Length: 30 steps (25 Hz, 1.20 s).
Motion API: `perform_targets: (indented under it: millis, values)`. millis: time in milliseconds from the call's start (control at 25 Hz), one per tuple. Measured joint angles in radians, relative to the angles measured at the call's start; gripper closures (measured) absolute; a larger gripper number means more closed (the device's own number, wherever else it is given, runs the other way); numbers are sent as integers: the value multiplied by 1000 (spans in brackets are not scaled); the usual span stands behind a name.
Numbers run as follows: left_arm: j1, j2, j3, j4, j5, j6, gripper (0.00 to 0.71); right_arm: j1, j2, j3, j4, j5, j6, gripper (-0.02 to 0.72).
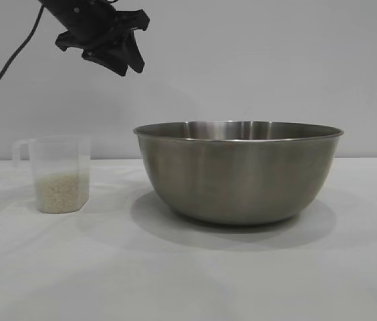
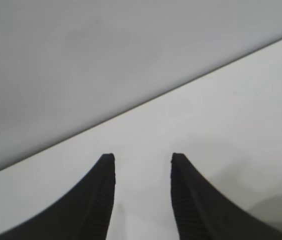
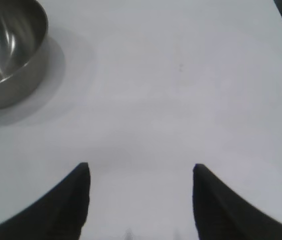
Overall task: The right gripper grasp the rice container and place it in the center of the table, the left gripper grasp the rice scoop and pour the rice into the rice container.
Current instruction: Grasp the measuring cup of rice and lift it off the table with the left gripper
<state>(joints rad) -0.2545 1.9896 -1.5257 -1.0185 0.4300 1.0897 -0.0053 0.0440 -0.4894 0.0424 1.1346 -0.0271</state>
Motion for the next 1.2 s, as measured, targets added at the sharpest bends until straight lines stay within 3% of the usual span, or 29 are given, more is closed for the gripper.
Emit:
perform_targets:
  millis: [120, 200, 360, 440, 960, 1120, 1200]
  values:
    - [0, -75, 95, -148, -96, 118, 492, 0, -1, 0, 0, 0, 0, 322]
    - [0, -129, 157, -310, -142, 256, 492, 0, -1, 0, 0, 0, 0, 322]
    - [0, -228, 241, -647, -171, 645, 492, 0, -1, 0, 0, 0, 0, 322]
    - [0, -252, 254, -707, -173, 726, 492, 0, -1, 0, 0, 0, 0, 322]
    - [0, -284, 269, -744, -169, 702, 492, 0, -2, 0, 0, 0, 2, 322]
    - [0, -331, 325, -738, -167, 686, 492, 0, -2, 0, 0, 0, 2, 322]
    - [0, -351, 359, -594, -170, 581, 492, 0, -2, 0, 0, 0, 2, 322]
